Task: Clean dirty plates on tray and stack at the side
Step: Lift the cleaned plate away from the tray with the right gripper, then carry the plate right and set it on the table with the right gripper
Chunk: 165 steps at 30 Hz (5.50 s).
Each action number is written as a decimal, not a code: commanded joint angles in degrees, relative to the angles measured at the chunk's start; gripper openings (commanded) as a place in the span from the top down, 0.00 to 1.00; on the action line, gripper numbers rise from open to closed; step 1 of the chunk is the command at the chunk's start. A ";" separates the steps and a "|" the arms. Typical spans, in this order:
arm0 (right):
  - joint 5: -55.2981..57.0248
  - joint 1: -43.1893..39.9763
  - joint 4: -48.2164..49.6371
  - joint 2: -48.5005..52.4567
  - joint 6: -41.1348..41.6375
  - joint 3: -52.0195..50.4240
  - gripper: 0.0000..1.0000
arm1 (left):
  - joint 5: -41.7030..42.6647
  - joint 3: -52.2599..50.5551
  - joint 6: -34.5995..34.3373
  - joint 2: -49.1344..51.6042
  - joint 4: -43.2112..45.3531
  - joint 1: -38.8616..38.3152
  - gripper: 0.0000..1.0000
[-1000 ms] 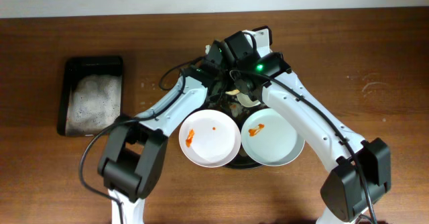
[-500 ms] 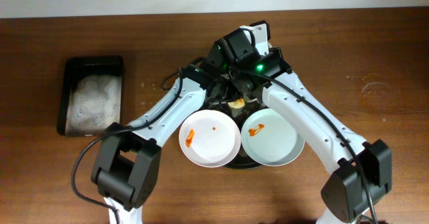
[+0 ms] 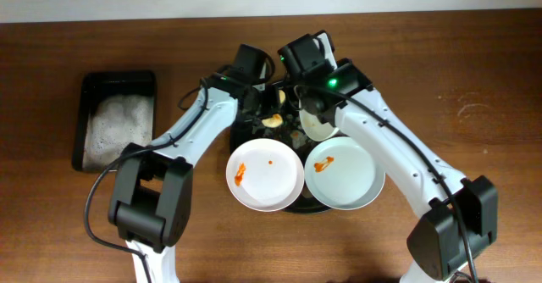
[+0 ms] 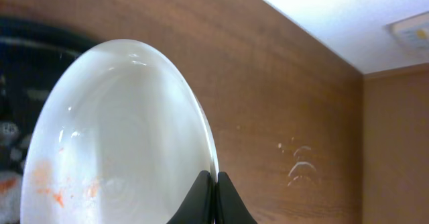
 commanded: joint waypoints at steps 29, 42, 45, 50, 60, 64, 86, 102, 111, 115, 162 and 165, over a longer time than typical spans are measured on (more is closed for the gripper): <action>-51.10 -29.53 3.15 5.73 7.58 1.03 0.87 | 7.93 0.00 9.33 -1.66 2.71 1.70 1.00; -51.08 -23.39 1.68 16.72 5.40 0.98 0.94 | 8.33 0.00 9.31 -1.66 2.71 1.70 1.00; -51.25 -21.64 -0.35 16.61 3.50 0.98 0.96 | 8.35 0.00 9.31 -1.66 2.71 1.70 1.00; -46.23 -23.02 2.80 12.61 -1.86 1.05 0.51 | 8.35 0.00 9.31 -1.66 2.71 1.70 1.00; -48.89 -28.35 6.36 14.43 -2.05 0.98 0.91 | 8.35 0.00 9.31 -1.66 2.73 1.70 1.00; -51.52 -27.87 4.17 19.26 -1.84 0.98 0.93 | 8.37 0.00 9.29 -1.66 2.71 1.70 1.00; -57.13 -34.29 0.61 13.42 -2.60 5.38 0.55 | 9.79 0.00 9.31 -1.66 2.80 1.70 0.99; -64.17 -36.04 2.29 22.16 -12.31 5.40 0.96 | 9.84 0.00 9.31 -1.66 3.56 1.70 0.99; -58.23 -35.21 -0.50 7.74 -4.72 5.55 0.96 | 9.79 0.00 13.92 -1.66 3.50 1.70 0.99; -36.76 -28.30 -3.15 3.52 -2.43 5.55 0.96 | 9.73 0.00 15.72 -1.68 3.52 1.70 0.99; -43.85 -64.39 -7.15 6.95 19.69 5.46 0.96 | 6.78 2.14 26.01 -11.08 -3.82 1.70 0.73; -43.80 -68.11 -4.22 11.21 19.67 5.46 0.96 | 6.78 2.14 26.01 -11.08 -3.80 1.70 0.73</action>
